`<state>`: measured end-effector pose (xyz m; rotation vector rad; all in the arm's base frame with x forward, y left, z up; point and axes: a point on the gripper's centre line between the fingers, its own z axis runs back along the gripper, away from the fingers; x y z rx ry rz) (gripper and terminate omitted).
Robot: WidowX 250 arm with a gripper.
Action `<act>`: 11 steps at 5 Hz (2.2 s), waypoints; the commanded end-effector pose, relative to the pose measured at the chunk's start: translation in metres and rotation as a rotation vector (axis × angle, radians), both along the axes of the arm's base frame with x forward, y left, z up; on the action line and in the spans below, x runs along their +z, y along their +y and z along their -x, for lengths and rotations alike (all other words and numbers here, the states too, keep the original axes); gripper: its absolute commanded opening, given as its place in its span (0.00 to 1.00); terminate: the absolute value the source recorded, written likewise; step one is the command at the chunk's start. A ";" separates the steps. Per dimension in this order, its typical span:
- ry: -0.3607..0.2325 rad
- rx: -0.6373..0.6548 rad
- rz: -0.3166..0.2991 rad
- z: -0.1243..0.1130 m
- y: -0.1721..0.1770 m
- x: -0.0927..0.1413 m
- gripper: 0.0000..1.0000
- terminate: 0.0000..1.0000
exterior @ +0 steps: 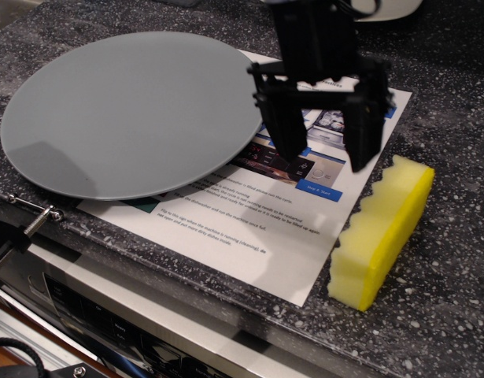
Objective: Pick up sponge and wipe plate
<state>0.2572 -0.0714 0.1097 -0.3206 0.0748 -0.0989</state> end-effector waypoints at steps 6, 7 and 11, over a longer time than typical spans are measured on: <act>-0.221 0.062 -0.149 0.018 -0.041 -0.033 0.00 0.00; -0.216 0.074 -0.141 0.009 -0.024 -0.008 0.00 0.00; -0.169 0.054 -0.088 0.006 0.138 0.022 0.00 0.00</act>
